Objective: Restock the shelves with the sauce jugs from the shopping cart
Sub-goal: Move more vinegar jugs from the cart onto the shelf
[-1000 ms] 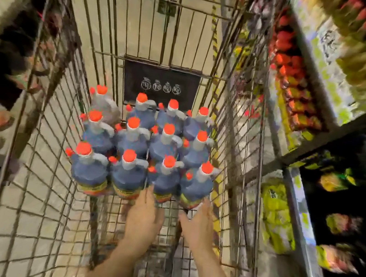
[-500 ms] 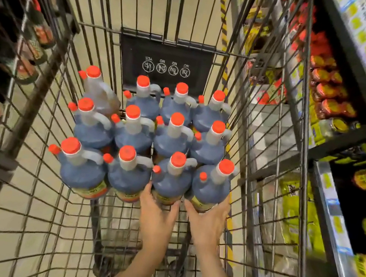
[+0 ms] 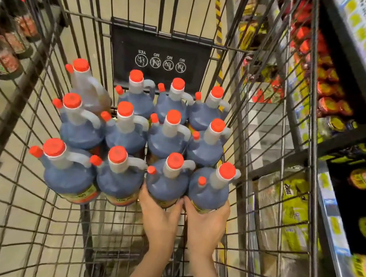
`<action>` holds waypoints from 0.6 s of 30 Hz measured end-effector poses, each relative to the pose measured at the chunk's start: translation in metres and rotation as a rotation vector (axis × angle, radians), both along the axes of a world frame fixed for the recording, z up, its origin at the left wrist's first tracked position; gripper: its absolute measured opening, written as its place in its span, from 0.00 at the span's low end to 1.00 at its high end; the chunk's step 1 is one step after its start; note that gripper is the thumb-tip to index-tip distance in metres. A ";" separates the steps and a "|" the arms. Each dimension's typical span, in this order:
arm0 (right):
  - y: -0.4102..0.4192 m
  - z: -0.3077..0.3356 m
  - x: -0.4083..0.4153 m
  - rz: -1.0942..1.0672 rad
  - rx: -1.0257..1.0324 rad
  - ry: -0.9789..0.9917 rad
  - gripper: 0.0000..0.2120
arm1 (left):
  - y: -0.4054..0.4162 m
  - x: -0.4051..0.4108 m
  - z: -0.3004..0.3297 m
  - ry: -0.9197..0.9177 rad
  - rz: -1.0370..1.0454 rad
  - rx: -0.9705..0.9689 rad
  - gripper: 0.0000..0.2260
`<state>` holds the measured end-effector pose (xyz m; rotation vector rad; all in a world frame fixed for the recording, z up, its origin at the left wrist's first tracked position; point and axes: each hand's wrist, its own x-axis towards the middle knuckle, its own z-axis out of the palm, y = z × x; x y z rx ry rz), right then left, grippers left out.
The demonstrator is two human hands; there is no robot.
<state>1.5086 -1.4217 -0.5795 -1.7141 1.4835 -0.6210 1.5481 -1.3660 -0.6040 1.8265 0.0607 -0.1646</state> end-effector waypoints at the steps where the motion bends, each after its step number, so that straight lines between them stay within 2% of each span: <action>1: 0.001 0.002 -0.002 0.003 -0.014 0.021 0.38 | -0.001 0.001 0.000 0.001 0.011 0.020 0.42; 5: 0.005 0.008 -0.009 0.026 -0.011 0.085 0.37 | -0.001 0.006 0.005 -0.016 0.015 0.049 0.38; 14: 0.029 0.035 -0.030 0.096 0.076 0.198 0.37 | 0.041 -0.008 0.032 0.064 -0.054 0.158 0.34; 18: 0.039 0.043 -0.041 0.178 0.090 0.279 0.36 | 0.073 -0.020 0.040 0.122 -0.107 0.314 0.35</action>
